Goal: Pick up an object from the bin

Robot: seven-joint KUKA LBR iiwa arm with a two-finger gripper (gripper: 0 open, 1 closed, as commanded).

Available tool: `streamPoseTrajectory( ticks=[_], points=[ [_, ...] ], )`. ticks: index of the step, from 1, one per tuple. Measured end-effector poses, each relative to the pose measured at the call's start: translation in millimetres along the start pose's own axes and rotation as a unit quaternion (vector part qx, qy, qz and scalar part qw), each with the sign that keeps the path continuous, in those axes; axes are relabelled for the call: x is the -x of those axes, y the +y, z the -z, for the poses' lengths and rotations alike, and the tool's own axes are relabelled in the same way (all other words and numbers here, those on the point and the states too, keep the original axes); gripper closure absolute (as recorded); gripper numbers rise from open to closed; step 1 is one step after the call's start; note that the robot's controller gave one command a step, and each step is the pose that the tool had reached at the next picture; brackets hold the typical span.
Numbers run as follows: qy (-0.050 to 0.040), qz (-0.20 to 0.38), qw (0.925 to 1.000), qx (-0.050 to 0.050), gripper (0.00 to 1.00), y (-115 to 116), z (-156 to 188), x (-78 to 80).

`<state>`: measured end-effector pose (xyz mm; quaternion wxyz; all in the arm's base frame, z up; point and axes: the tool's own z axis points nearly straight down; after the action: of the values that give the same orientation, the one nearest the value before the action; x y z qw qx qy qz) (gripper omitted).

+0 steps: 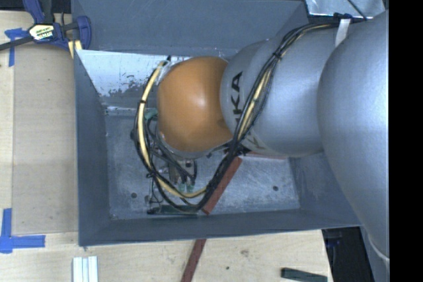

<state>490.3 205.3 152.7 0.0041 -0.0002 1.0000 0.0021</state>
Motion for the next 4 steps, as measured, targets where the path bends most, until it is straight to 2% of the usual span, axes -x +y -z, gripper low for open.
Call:
streamPoseTrajectory(
  ticks=[1, 2, 3, 4],
  points=[
    [0.0035, -0.069, 0.9976, -0.002, 0.00, -33, -46, -0.8],
    [0.0038, -0.013, 0.9999, -0.002, 0.00, -72, -34, 12.0],
    [0.0015, 0.092, 0.9958, -0.002, 0.00, -81, -62, 7.1],
    [0.0030, 0.174, 0.9847, -0.001, 0.00, -115, -70, -3.7]
  ],
)
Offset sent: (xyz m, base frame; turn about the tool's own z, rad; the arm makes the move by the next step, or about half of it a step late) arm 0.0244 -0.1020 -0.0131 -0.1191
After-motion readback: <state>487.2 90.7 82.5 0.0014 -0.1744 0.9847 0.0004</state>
